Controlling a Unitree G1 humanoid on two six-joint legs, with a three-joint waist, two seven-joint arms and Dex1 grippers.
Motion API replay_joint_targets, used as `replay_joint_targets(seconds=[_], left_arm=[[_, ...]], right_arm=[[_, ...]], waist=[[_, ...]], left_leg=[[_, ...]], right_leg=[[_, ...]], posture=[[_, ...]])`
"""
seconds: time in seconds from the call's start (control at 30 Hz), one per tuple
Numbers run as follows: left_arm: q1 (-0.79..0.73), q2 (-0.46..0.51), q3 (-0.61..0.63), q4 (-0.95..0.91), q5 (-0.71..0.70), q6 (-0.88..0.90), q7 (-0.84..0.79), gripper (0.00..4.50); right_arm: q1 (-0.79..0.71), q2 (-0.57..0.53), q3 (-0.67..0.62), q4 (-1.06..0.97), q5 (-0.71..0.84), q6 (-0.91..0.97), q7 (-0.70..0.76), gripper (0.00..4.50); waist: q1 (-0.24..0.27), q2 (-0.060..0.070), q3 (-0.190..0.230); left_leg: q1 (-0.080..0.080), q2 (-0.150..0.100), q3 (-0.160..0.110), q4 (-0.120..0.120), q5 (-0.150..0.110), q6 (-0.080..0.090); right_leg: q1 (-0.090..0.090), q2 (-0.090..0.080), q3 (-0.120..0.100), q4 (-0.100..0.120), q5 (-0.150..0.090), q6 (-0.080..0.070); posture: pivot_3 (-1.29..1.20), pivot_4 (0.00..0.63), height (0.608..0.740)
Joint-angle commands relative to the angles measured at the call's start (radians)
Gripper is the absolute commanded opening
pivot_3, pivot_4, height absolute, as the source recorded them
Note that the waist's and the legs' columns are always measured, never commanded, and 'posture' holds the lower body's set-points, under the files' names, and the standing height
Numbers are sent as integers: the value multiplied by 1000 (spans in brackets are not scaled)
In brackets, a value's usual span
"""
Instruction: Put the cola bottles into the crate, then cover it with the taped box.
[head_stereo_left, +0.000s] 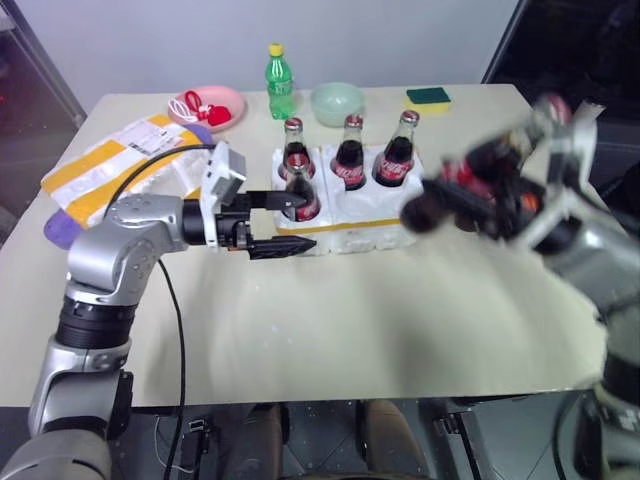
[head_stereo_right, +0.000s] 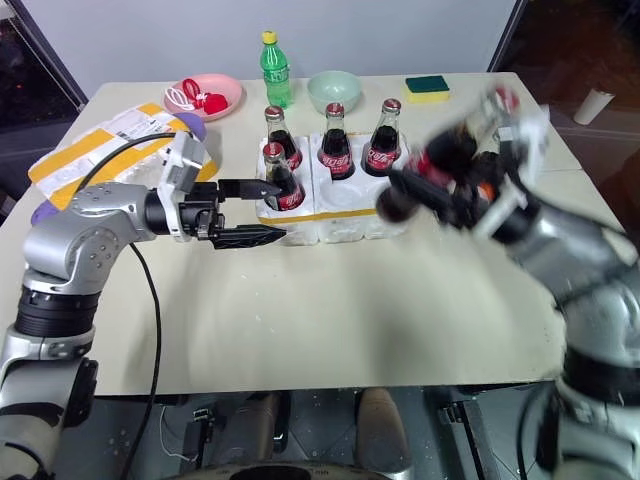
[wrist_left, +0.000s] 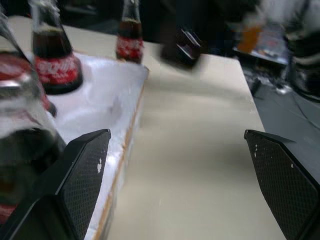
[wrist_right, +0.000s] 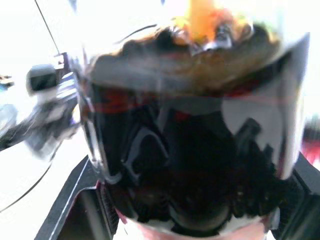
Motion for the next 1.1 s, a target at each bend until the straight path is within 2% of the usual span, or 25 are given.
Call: replay_joint_targets(seconds=[0.03, 0.17, 0.3, 0.5, 0.6, 0.77, 0.83, 0.9, 1.1], left_arm=[[11, 19, 57, -40, -24, 2, 36, 4500], [19, 19, 70, -62, -34, 8, 67, 4500], [31, 30, 82, -87, -43, 12, 88, 4500], [44, 50, 92, -99, -51, 9, 107, 4500], [42, 50, 89, -99, -51, 6, 110, 4500], [21, 45, 72, -77, -42, -6, 102, 4500], [10, 40, 58, -68, -37, -13, 92, 4500], [4, 36, 44, -66, -34, -17, 81, 4500], [4, 28, 20, -75, -43, -16, 56, 4500]], right_arm=[[-190, 73, 144, 185, -143, -48, 7, 2858], [-311, 137, 243, 366, -267, -107, 72, 2858], [-349, 168, 317, 465, -355, -134, 145, 2858], [-323, 185, 447, 502, -516, -190, 231, 2858], [-319, 203, 452, 511, -537, -179, 245, 2858], [-321, 220, 455, 514, -572, -173, 261, 2858], [-322, 224, 460, 528, -600, -173, 247, 3893], [-319, 227, 456, 526, -618, -174, 235, 4442], [-236, 155, 293, 259, -497, -19, 211, 4442]], waist=[[2, -1, 0], [14, -1, 0], [19, -1, 0], [2, -1, 0], [-5, -1, 0], [-5, -1, 0], [-4, -1, 0], [-4, -1, 0], [3, -1, 0]], left_leg=[[0, 0, 0, 0, 0, 0], [-14, 0, -1, 0, 0, 0], [-24, -1, 0, 2, 0, 0], [-22, -1, 0, 2, 2, -3], [-16, -1, 0, 2, 2, -3], [-15, -1, -1, 2, 2, -3], [-15, -1, -1, 2, 2, -3], [-15, -1, -1, 2, 2, -3], [-16, -1, -2, 2, 2, -3]], right_leg=[[-1, 0, 0, 4, 0, 2], [-16, 0, 0, 8, -1, 4], [-25, -1, 0, 9, 0, 5], [-27, -1, 0, 14, 0, 4], [-21, 0, 0, 15, 0, 4], [-20, 0, 0, 15, 0, 4], [-20, 0, 0, 15, 0, 4], [-20, 0, 0, 15, 0, 4], [-20, 0, -1, 15, 0, 4]], posture=[[0, 150, 739], [0, 150, 739], [0, 150, 739], [0, 150, 739], [0, 150, 739], [0, 150, 739], [0, 150, 739], [0, 150, 739], [0, 150, 739]])
